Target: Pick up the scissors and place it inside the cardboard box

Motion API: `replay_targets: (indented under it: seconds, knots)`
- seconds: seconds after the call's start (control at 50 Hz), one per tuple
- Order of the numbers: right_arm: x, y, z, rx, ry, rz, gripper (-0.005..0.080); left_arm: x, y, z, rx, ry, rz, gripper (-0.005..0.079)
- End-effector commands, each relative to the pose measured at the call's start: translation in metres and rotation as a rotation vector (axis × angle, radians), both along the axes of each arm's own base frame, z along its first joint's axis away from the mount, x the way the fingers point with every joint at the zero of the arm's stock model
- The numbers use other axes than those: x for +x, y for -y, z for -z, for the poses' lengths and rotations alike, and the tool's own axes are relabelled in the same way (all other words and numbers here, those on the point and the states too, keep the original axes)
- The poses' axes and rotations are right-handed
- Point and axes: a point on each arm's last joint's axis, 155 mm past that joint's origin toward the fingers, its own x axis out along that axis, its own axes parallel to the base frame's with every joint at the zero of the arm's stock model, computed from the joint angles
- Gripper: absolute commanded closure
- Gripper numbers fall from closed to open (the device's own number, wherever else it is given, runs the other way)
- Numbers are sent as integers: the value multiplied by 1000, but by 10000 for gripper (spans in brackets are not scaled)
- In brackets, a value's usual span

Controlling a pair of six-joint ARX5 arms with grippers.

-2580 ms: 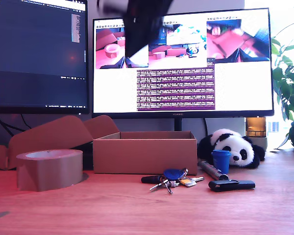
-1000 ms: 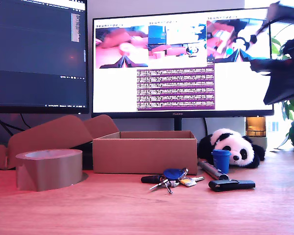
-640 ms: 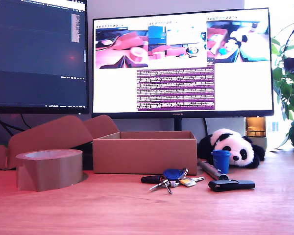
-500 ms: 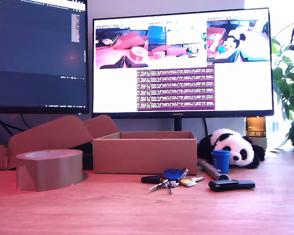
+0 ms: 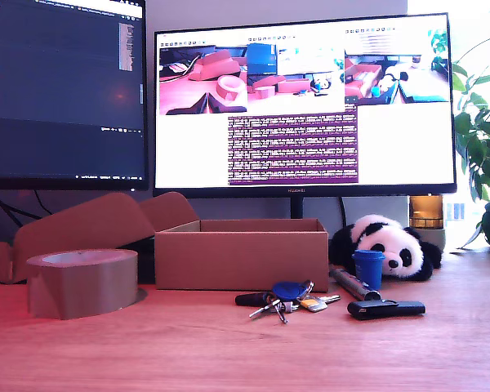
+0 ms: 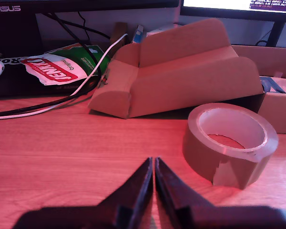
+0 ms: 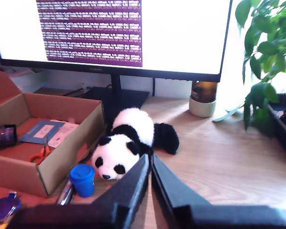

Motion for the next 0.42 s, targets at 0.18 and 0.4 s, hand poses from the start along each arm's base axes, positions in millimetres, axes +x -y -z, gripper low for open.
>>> replay_targets:
  seconds: [0.18, 0.4]
  knots:
    - [-15, 4, -27, 10, 122, 15, 762, 0, 0, 10, 7, -19, 3, 765]
    - [-18, 5, -23, 8, 109, 14, 762, 0, 0, 10, 7, -19, 2, 765]
